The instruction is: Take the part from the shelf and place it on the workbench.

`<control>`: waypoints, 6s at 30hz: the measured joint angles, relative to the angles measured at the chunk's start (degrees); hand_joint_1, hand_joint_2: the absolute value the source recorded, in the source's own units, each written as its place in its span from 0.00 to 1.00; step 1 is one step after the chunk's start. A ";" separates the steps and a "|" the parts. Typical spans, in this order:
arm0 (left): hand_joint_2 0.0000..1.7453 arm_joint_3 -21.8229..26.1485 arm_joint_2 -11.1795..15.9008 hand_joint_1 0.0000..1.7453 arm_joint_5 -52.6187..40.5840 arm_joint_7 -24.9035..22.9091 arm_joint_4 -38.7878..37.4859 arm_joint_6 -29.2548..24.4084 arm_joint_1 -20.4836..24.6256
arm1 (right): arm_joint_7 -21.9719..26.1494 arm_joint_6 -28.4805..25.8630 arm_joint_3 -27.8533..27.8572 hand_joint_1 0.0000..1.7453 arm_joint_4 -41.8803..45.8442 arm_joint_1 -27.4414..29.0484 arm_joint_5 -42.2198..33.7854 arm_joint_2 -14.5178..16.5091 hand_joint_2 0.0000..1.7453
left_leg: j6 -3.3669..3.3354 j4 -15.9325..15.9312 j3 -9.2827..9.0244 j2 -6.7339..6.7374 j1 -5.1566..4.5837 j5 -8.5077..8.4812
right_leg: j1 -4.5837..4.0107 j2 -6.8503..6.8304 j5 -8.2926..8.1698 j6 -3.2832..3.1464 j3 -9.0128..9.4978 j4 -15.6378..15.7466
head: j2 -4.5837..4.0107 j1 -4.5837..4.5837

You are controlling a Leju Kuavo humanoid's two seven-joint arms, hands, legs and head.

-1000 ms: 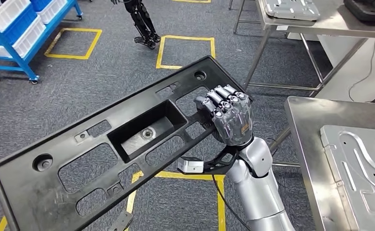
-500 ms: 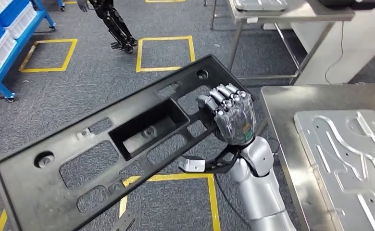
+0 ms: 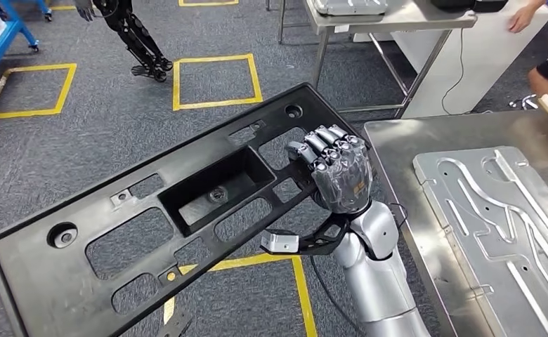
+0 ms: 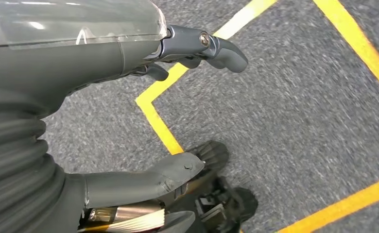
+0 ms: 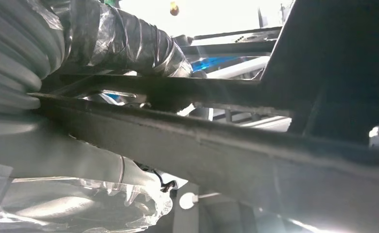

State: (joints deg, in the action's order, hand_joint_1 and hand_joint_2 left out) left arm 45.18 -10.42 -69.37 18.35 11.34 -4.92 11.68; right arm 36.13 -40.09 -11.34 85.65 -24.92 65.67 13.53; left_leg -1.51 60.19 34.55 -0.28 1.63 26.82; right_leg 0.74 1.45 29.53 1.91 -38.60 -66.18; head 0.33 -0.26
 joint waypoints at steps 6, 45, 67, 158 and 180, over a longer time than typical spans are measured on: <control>1.00 -0.01 0.03 0.00 0.02 0.00 0.00 -0.02 -0.12 | -0.02 0.00 0.00 1.00 -0.07 0.17 -0.08 -0.07 1.00 | -0.26 0.00 -0.30 2.66 -0.33 0.42 | -0.15 -1.78 -0.87 -0.34 -2.44 -4.18 | 0.00 -0.03; 1.00 -0.50 0.19 0.00 -0.52 -0.44 0.00 0.03 0.01 | -0.24 0.00 0.02 1.00 0.42 0.35 -0.45 -0.17 1.00 | 1.43 1.36 -0.57 3.18 -0.47 2.41 | -0.80 -2.54 -4.93 -2.75 3.33 8.08 | 0.00 -0.05; 1.00 -0.85 1.39 0.00 -0.73 -0.32 0.00 0.57 0.59 | 0.26 0.00 0.18 1.00 2.34 2.56 -1.93 -0.96 1.00 | -0.48 0.46 -0.27 2.25 -0.39 0.61 | -0.20 -1.57 -0.70 -0.43 -3.88 -5.72 | 0.00 -0.26; 1.00 1.25 3.88 0.00 6.35 6.69 0.33 3.19 0.65 | 2.40 0.00 29.39 1.00 -5.92 4.23 -1.56 -1.23 1.00 | -0.57 -0.44 0.02 -0.03 -0.28 -0.81 | 0.20 -1.00 0.81 0.06 -4.38 -7.34 | 0.00 -0.55; 1.00 1.09 3.97 0.00 5.57 6.72 0.33 3.50 0.70 | -0.57 -0.06 42.06 0.00 -18.16 0.65 5.23 -6.21 1.00 | 0.28 0.15 1.17 0.15 -0.96 -1.18 | -1.03 -0.30 -3.58 -1.99 3.22 6.19 | 0.00 -0.48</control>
State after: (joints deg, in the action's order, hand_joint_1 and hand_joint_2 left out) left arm 46.27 -6.45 -63.79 25.08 11.67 -1.43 12.38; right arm 35.56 -40.15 30.72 67.49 -24.27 70.90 7.32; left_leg -1.23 60.34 35.72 -0.13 0.67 25.64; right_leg -0.29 1.16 25.95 -0.08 -35.38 -59.99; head 0.33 -0.74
